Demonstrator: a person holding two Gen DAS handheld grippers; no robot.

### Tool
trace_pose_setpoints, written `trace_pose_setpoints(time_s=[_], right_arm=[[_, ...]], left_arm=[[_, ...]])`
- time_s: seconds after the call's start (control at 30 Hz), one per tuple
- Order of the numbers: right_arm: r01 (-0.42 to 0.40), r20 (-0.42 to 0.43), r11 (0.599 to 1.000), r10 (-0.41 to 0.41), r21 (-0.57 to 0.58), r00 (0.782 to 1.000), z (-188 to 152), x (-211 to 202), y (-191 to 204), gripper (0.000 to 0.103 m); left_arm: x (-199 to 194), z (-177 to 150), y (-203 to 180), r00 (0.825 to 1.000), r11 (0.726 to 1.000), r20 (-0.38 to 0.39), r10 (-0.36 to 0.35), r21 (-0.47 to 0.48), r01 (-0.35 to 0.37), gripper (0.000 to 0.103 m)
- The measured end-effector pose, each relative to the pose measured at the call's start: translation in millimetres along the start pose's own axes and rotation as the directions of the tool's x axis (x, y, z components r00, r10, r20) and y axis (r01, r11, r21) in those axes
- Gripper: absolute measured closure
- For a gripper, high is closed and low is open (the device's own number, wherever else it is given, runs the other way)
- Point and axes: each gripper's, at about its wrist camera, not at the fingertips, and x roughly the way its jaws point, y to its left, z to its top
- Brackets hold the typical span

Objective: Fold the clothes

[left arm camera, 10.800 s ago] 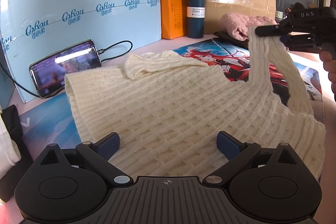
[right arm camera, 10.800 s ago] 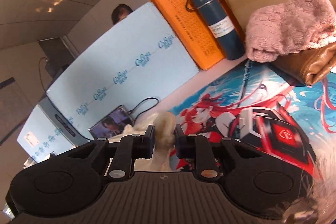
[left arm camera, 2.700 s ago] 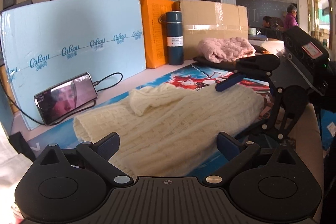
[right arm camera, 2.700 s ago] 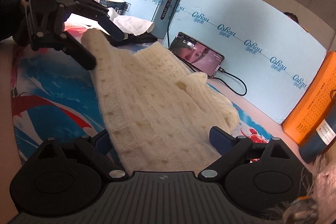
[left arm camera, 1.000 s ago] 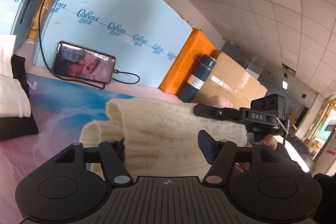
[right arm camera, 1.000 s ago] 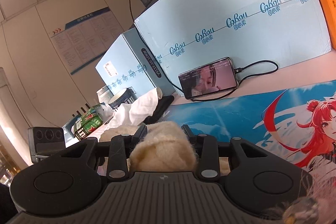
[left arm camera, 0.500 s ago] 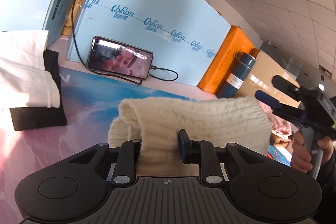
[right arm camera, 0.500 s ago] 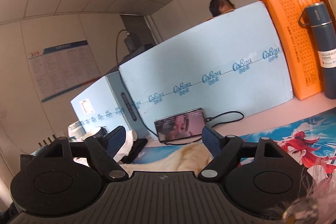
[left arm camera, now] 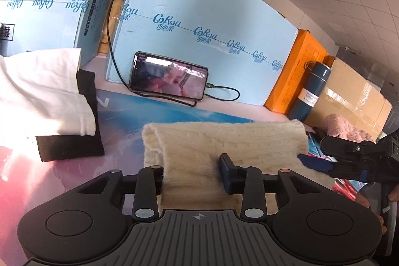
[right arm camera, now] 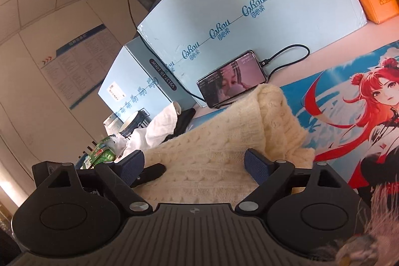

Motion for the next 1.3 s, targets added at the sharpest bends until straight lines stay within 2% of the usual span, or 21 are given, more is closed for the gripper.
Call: trace_pose_setpoints(time_s=[0.2, 0.27, 0.37, 0.5, 0.57, 0.6, 0.73, 0.8, 1.0, 1.13, 1.2, 1.3], right_arm=[[0.025, 0.008, 0.997, -0.026, 0.077, 1.0, 1, 3, -4, 0.016], [0.025, 0.016, 0.995, -0.027, 0.094, 1.0, 0, 3, -5, 0.016], [0.025, 0.027, 0.993, -0.029, 0.118, 0.999, 0, 4, -7, 0.016], [0.018, 0.057, 0.992, -0.025, 0.123, 0.998, -2, -1, -5, 0.015], [0.021, 0.083, 0.992, -0.032, 0.127, 0.996, -3, -9, 0, 0.008], [0.031, 0.107, 0.992, -0.045, 0.123, 0.993, -4, -15, 7, 0.0], [0.089, 0.193, 0.983, -0.12, 0.162, 0.974, -10, -45, 20, 0.0], [0.132, 0.189, 0.97, -0.171, 0.202, 0.967, -12, -56, 22, 0.0], [0.25, 0.074, 0.924, -0.282, 0.289, 0.957, -17, -73, 25, 0.0], [0.244, -0.036, 0.886, -0.25, 0.395, 0.968, -19, -70, 19, 0.0], [0.228, -0.061, 0.868, -0.225, 0.44, 0.972, -20, -68, 17, 0.0], [0.249, -0.097, 0.847, -0.23, 0.469, 0.968, -19, -58, 14, 0.0]], left_arm=[[18, 7, -11, 0.993, 0.988, -0.041, 0.11, 0.109, -0.105, 0.023], [26, 6, -14, 0.988, 0.981, -0.07, 0.139, 0.149, -0.128, 0.022], [29, 6, -14, 0.983, 0.975, -0.079, 0.166, 0.166, -0.151, 0.014], [29, 6, -7, 0.985, 0.984, -0.093, 0.144, 0.123, -0.132, 0.011], [29, 6, -4, 0.986, 0.987, -0.098, 0.134, 0.106, -0.124, 0.01], [29, 6, -3, 0.987, 0.988, -0.101, 0.129, 0.098, -0.119, 0.01], [30, 7, 2, 0.988, 0.993, -0.112, 0.107, 0.064, -0.1, 0.009], [31, 7, 4, 0.988, 0.994, -0.115, 0.099, 0.05, -0.093, 0.008], [30, 6, 4, 0.989, 0.994, -0.111, 0.101, 0.05, -0.096, 0.007], [30, 6, 5, 0.989, 0.994, -0.11, 0.101, 0.049, -0.096, 0.007], [30, 6, 5, 0.989, 0.994, -0.109, 0.101, 0.049, -0.096, 0.007], [30, 6, 5, 0.989, 0.994, -0.109, 0.1, 0.048, -0.095, 0.007]])
